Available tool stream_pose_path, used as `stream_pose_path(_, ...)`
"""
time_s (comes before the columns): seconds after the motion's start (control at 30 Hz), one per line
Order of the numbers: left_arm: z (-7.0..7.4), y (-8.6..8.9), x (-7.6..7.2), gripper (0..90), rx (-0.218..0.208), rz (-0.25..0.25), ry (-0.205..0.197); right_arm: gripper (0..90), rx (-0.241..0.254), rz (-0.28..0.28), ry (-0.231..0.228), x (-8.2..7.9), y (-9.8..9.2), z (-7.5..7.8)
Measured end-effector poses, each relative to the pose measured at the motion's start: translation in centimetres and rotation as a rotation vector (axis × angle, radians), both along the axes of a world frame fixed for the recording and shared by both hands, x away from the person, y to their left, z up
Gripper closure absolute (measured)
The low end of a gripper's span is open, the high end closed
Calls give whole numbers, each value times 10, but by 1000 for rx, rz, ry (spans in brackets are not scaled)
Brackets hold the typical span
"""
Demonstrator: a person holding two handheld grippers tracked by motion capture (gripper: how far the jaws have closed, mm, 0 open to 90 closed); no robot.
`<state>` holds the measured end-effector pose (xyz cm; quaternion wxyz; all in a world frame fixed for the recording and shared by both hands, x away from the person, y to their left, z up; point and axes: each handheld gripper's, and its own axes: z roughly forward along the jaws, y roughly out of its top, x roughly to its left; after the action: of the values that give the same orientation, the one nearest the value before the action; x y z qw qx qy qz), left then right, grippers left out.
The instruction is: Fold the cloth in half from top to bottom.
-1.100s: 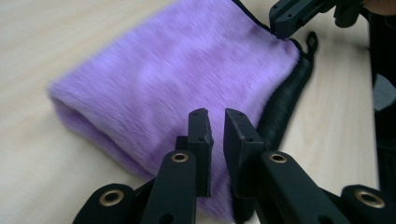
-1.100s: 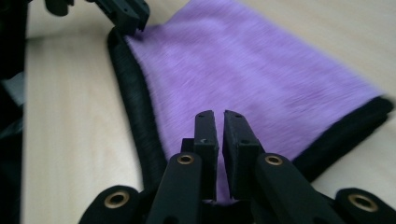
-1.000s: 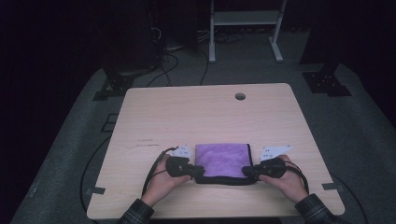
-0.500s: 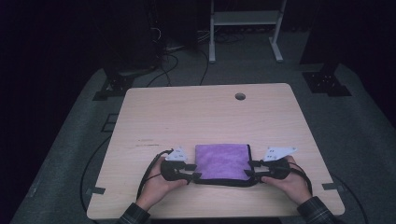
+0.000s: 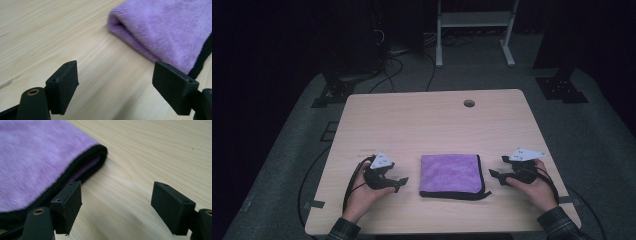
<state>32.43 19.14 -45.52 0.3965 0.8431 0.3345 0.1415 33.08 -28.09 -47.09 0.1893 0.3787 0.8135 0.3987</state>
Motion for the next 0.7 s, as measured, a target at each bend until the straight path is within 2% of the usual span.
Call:
stream_pose_path(0.13, -4, 20, -3, 171, 8, 42, 7, 209, -29, -27, 16, 0, -8, -4)
stream_pose_path(0.33, -14, 45, -7, 134, 31, 88, 43, 182, -90, -84, 53, 2, -21, -12)
stream_pose_path(0.5, -21, 53, -9, 105, 51, 99, 58, 150, -59, -112, 67, 2, -28, -14)
stream_pose_path(0.6, -26, 55, -10, 71, 85, 96, 22, 128, -38, -131, 82, 2, -31, -16)
stream_pose_path(0.7, -28, 56, -10, 9, 76, 107, 17, 128, -37, -135, 82, 2, -31, -16)
